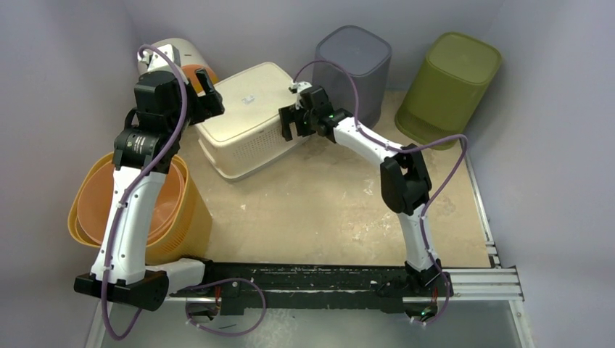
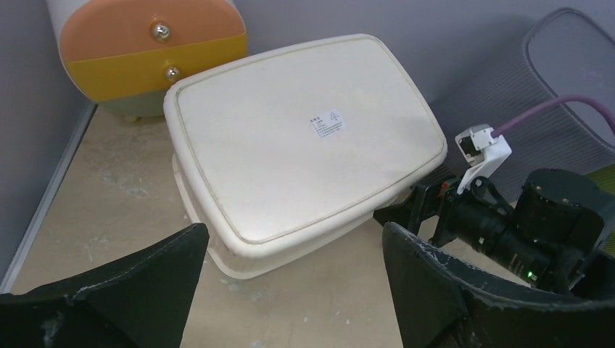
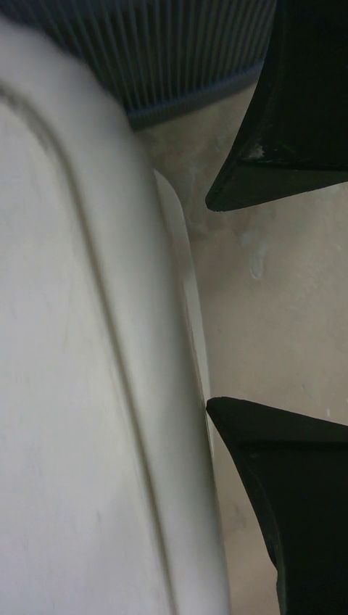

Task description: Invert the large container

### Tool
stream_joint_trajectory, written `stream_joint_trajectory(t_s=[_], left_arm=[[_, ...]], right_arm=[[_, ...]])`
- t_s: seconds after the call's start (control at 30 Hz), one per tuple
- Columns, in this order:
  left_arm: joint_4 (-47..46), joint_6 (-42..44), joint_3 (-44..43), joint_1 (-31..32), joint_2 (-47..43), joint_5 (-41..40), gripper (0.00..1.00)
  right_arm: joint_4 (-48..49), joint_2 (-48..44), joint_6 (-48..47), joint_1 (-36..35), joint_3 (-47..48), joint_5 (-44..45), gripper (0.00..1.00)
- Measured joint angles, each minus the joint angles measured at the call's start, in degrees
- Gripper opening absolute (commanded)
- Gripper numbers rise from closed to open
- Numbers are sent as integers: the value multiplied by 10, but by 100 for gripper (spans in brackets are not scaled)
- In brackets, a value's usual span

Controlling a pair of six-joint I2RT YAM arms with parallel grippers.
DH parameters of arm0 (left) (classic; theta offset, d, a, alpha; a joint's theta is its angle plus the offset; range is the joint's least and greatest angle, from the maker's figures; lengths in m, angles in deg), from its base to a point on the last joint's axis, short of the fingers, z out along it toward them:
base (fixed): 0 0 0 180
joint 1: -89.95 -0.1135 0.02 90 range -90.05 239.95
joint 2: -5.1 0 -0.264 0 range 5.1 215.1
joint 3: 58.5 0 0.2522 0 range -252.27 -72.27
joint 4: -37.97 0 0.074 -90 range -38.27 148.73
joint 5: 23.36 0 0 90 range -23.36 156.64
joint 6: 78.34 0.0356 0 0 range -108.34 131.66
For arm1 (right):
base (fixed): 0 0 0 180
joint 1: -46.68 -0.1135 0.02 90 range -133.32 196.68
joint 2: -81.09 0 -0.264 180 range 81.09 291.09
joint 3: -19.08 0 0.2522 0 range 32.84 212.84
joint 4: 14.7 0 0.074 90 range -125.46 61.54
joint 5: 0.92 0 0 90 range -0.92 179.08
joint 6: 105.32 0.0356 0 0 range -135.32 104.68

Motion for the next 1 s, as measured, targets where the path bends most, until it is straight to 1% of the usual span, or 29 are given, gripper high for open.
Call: stream_joint_trajectory(t_s=[0.13, 0.27, 0.43, 0.6, 0.87, 1.0], left_arm=[[-2, 1, 4, 0, 2, 0, 87], [-10, 1, 5, 0, 7, 0, 87], [-14, 0, 10, 0, 14, 1, 87], [-14, 0, 12, 0, 18, 0, 87], [-15, -5, 5, 0, 29, 7, 87], [0, -12, -35, 0, 48, 9, 87]], right_arm=[[13, 20, -40, 24, 18, -9, 100], [21, 34, -67, 19, 32, -31, 100], [29, 63, -81, 12, 76, -46, 100], [32, 72, -88, 9, 89, -35, 100], [23, 59, -87, 9, 74, 12, 100], [0, -5, -87, 7, 12, 17, 100]])
